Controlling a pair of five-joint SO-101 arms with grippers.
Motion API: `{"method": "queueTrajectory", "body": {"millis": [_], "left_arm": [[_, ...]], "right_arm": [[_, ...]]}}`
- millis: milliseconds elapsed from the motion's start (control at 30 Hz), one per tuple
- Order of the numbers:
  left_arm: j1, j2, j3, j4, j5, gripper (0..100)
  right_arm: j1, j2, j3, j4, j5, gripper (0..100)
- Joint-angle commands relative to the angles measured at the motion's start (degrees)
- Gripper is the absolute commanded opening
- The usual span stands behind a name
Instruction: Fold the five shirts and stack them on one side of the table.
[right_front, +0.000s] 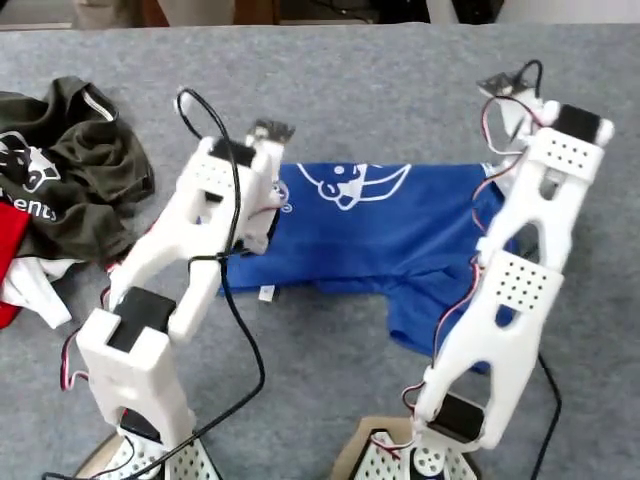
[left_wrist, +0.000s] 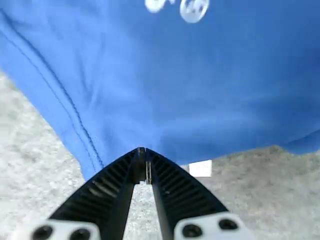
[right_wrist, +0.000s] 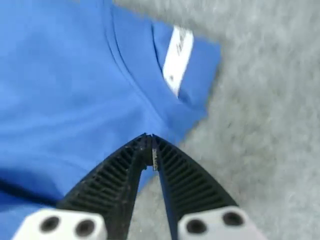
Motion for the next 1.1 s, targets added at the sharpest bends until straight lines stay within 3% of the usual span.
{"method": "queueTrajectory", "body": {"millis": [0, 267, 633, 800, 1067], "left_arm": [[-1.32, -3.21, 6.51, -4.75, -0.26, 2], [-3.69, -3.30, 14.86, -6.95, -6.24, 2], [-5.19, -3.30, 18.11, -11.52, -6.59, 2], [-5.10, -3.30, 15.38, -11.43, -6.51, 2], [-5.10, -3.30, 14.95, -10.55, -6.51, 2]], "right_arm": [[2.86, -11.47, 8.40, 1.41, 2.73, 0.5], [3.82, -36.97, 43.21, -0.88, 4.31, 0.9], [0.22, -67.30, 93.76, -21.19, 8.88, 11.3], [-3.82, -74.51, 103.69, -25.49, 9.85, 11.5], [-10.86, -74.68, 105.45, -29.01, 8.88, 17.9]]}}
